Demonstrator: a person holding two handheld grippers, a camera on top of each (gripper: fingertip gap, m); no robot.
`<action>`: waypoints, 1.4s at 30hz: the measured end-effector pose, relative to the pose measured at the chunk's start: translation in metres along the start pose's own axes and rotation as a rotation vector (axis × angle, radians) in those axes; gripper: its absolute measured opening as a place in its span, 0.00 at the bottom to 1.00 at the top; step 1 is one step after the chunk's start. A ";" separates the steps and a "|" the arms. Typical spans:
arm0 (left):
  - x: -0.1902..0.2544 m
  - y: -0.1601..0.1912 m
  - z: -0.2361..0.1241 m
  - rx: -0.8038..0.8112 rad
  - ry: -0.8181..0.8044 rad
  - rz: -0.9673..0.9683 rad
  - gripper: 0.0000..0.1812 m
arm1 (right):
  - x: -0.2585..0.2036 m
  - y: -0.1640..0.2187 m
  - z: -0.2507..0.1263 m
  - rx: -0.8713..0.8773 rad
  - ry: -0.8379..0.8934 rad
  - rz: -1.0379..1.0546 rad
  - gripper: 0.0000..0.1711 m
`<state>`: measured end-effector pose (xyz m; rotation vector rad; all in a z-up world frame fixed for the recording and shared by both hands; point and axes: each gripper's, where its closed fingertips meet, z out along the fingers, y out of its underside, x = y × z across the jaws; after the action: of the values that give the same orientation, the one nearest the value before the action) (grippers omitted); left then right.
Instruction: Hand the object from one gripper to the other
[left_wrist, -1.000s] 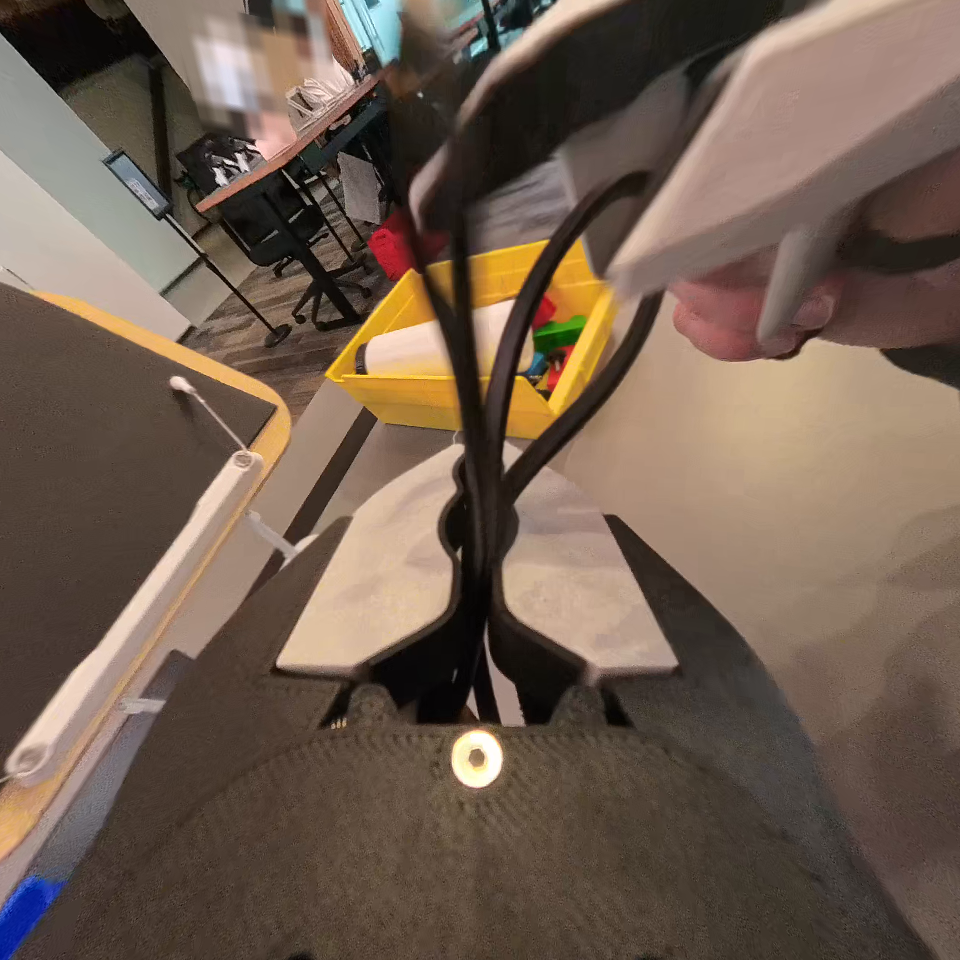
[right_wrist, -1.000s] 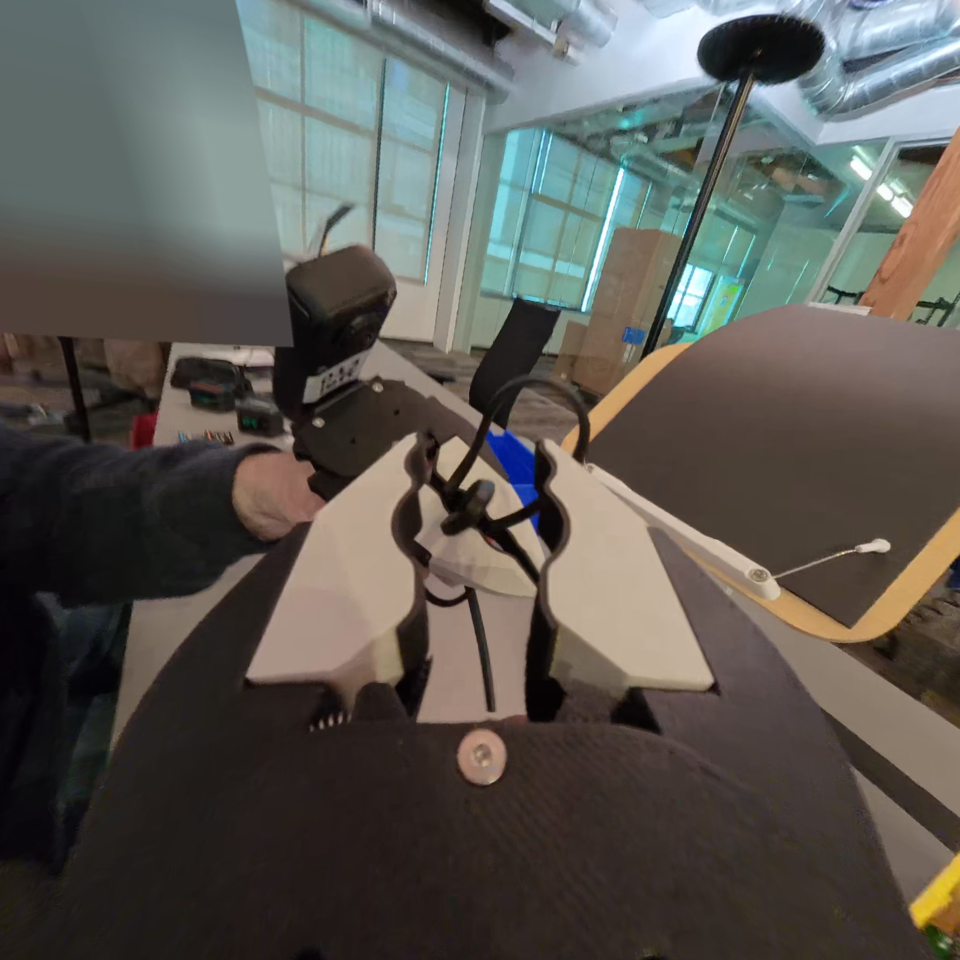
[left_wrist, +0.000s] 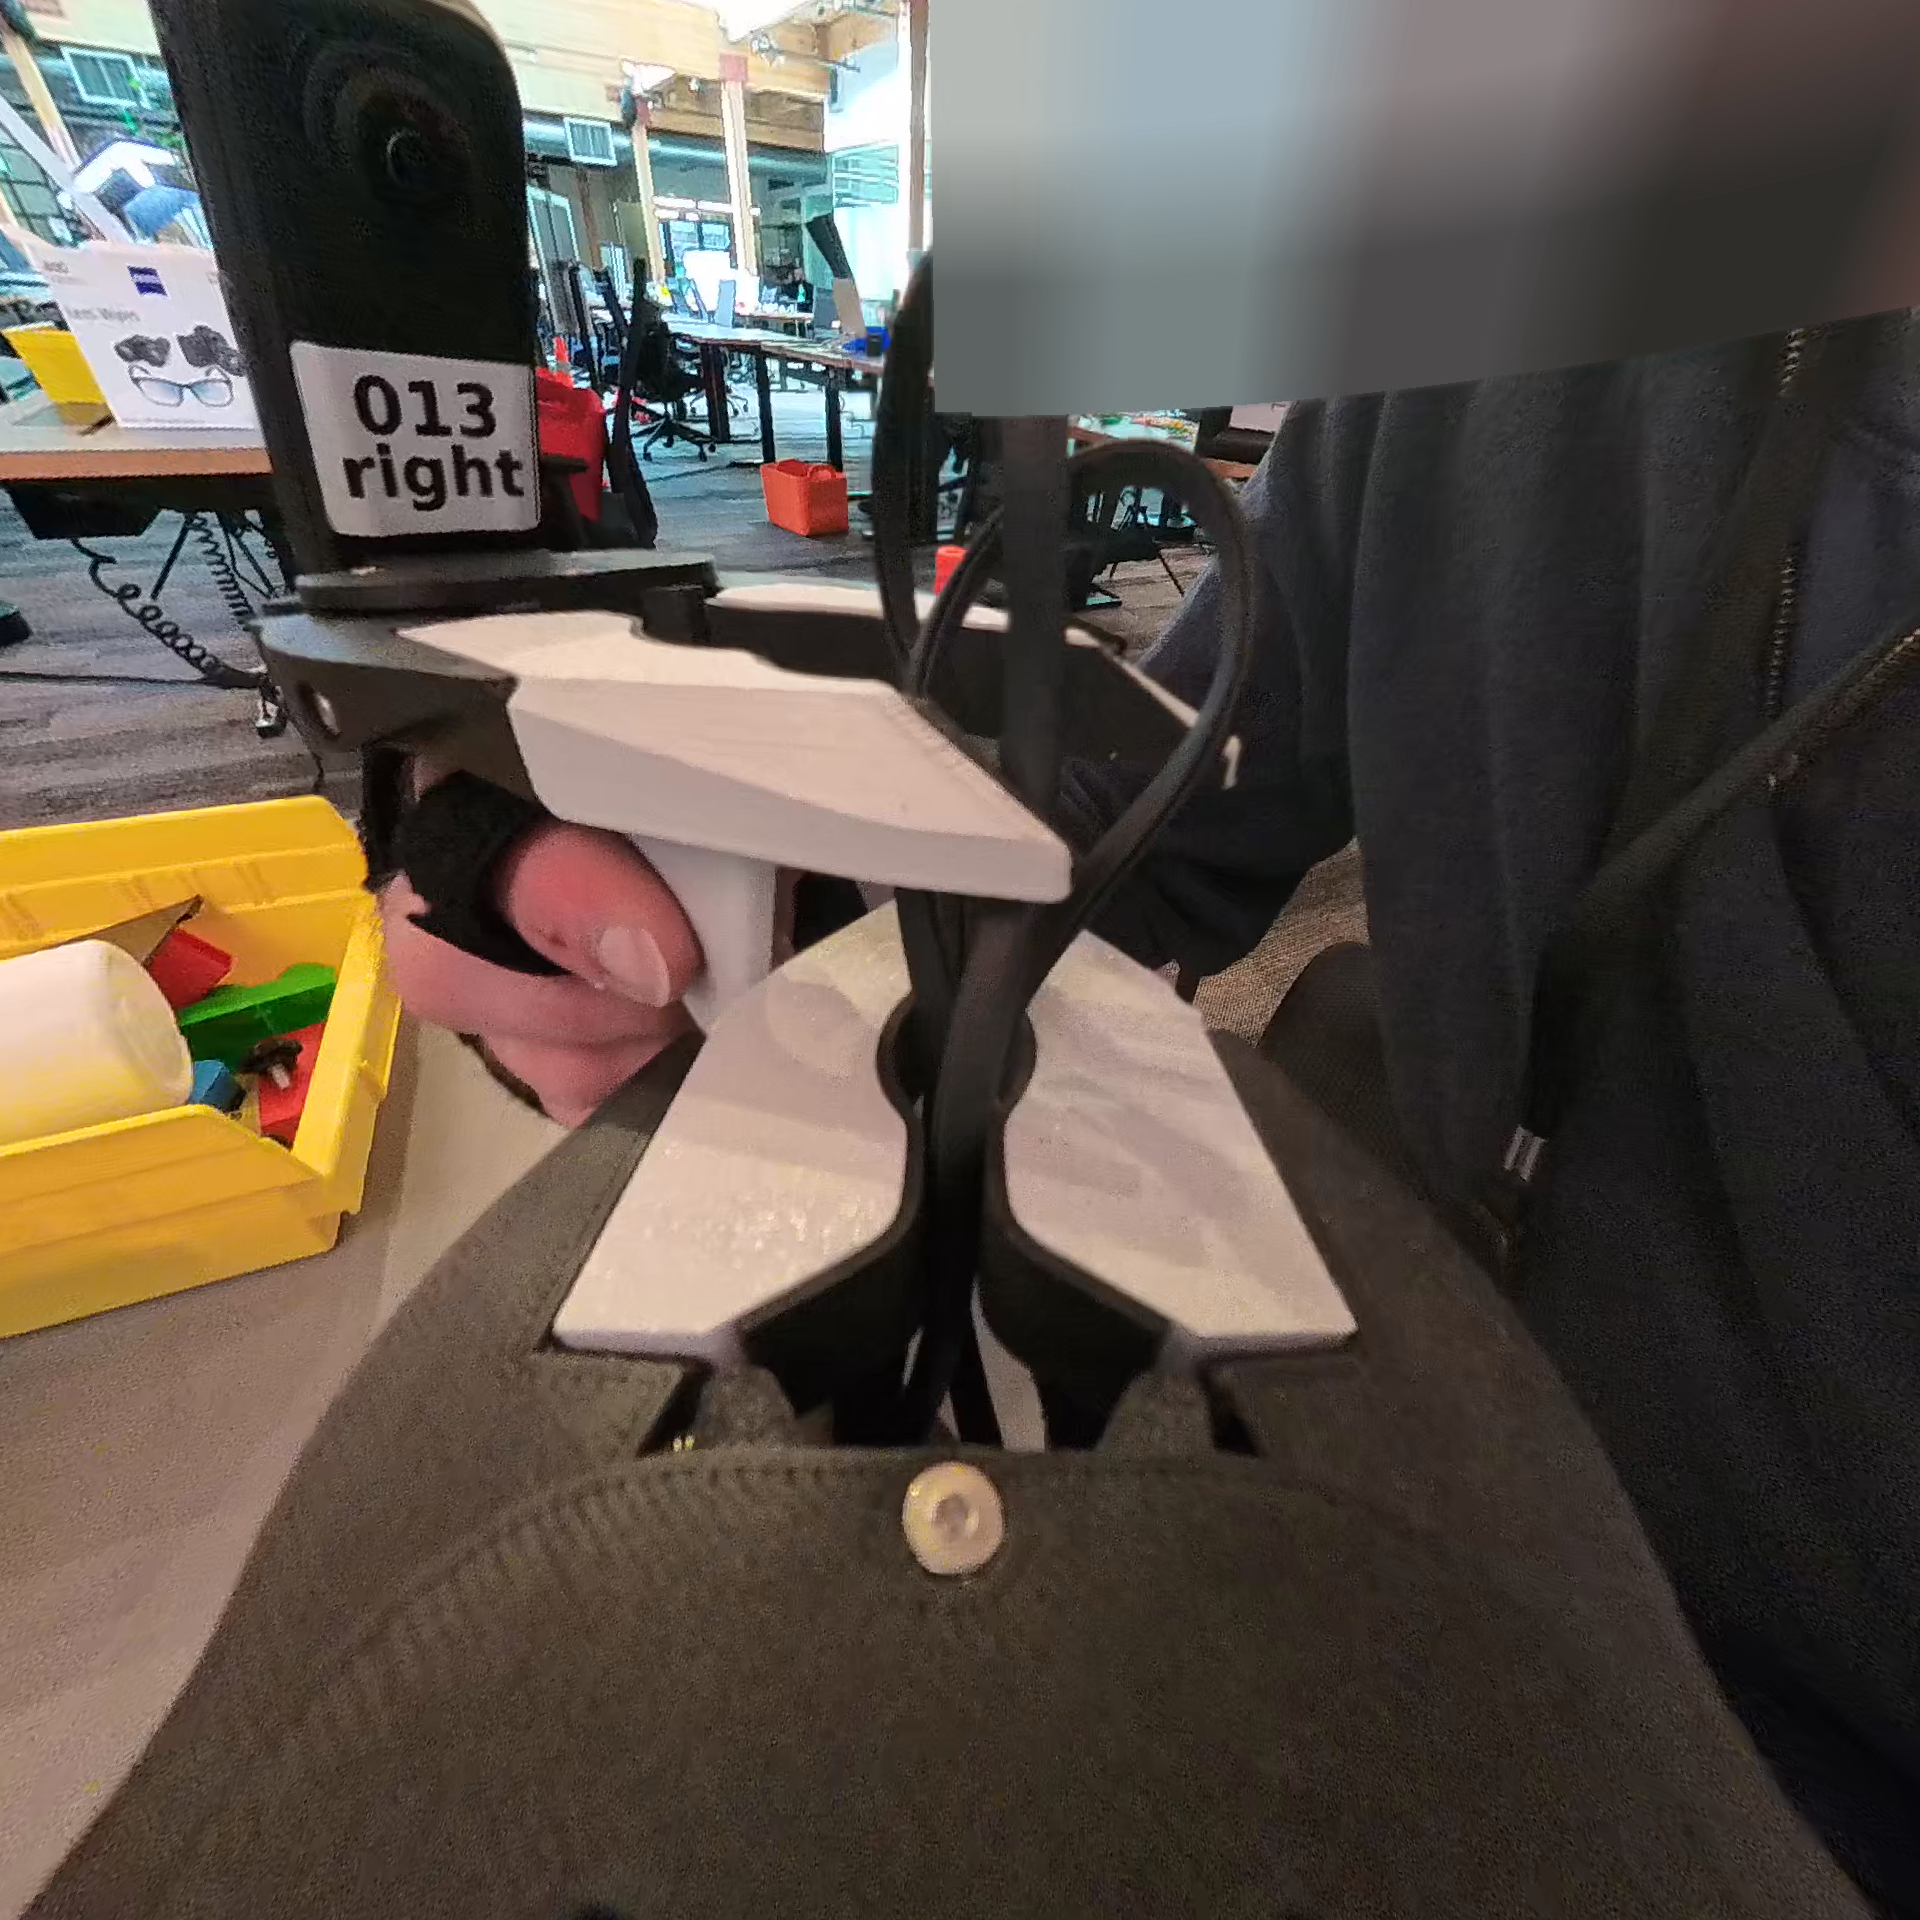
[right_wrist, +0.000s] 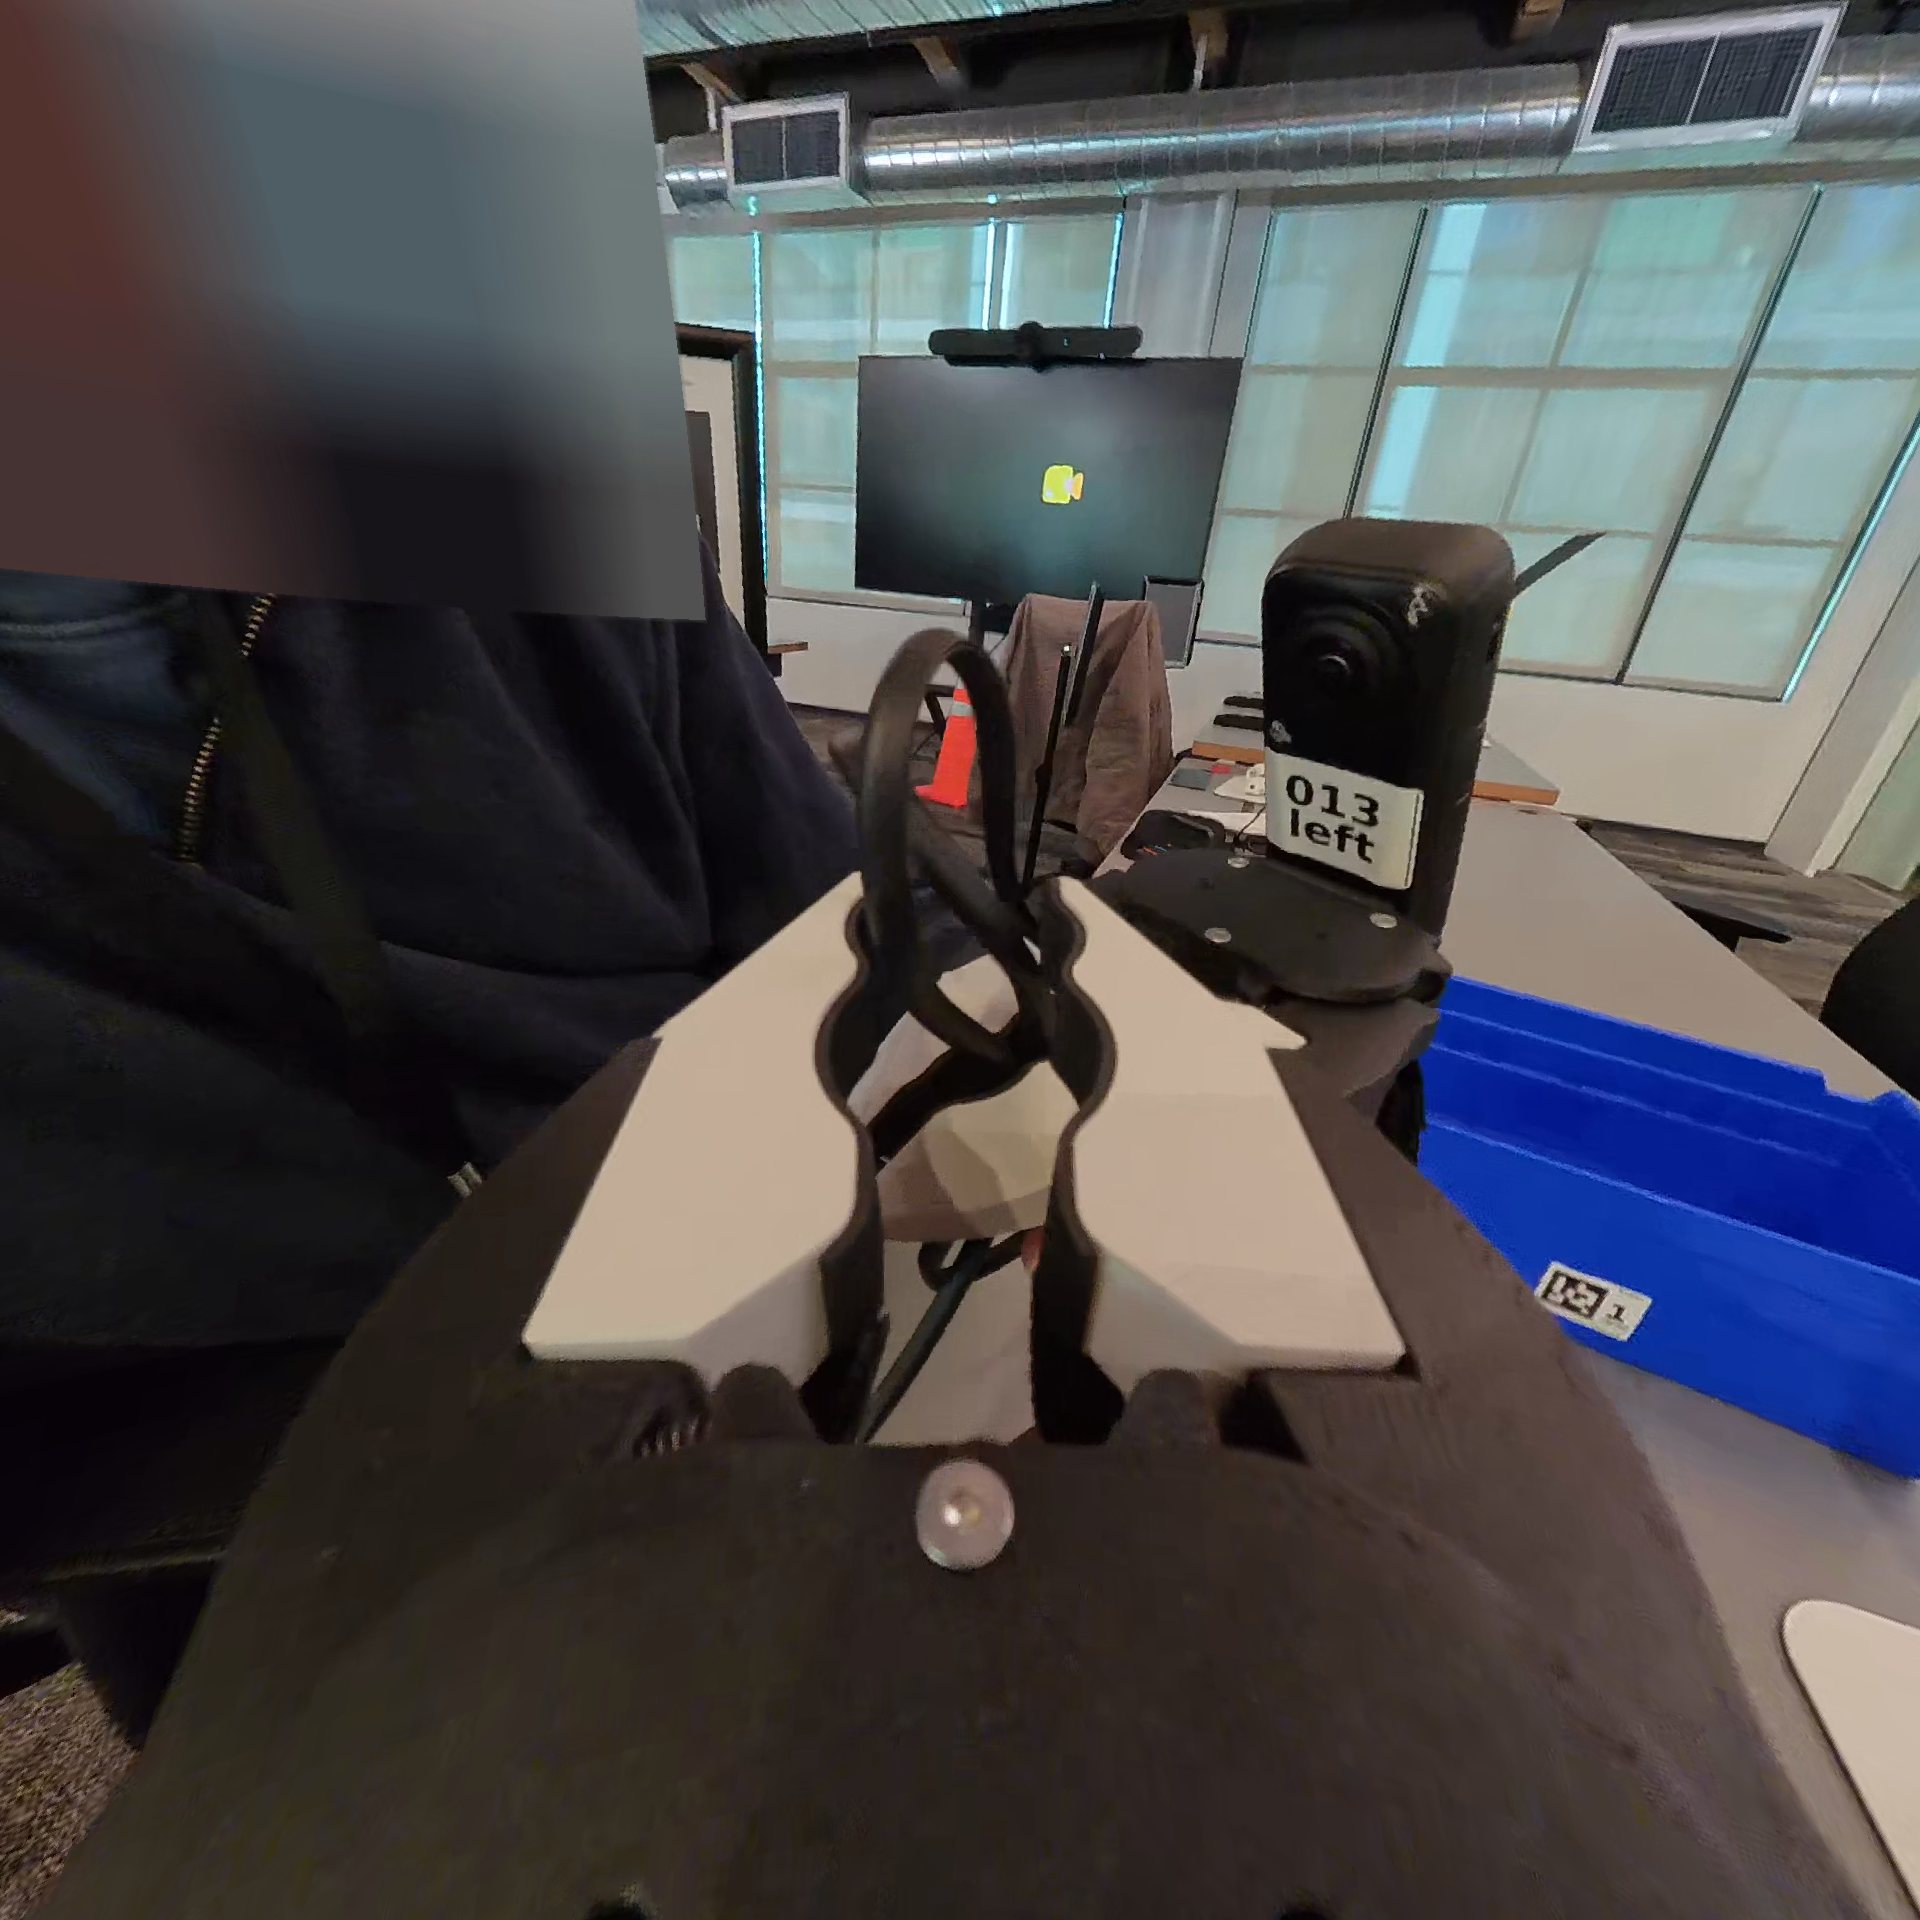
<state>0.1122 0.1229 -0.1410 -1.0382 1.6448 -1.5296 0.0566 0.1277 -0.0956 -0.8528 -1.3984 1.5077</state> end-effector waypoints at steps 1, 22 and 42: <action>-0.001 0.001 -0.001 -0.009 -0.006 -0.003 0.02 | 0.000 0.002 0.000 -0.025 0.007 -0.006 0.12; -0.070 0.013 -0.048 -0.317 -0.834 0.269 0.36 | 0.066 -0.001 -0.038 -0.158 0.553 0.064 0.00; -0.109 0.032 -0.063 -0.558 -1.358 0.403 0.66 | 0.094 0.005 -0.037 -0.206 0.804 0.103 0.00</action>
<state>0.1047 0.2494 -0.1721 -1.4074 1.0842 0.0909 0.0548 0.2288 -0.0976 -1.4703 -0.9103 0.9116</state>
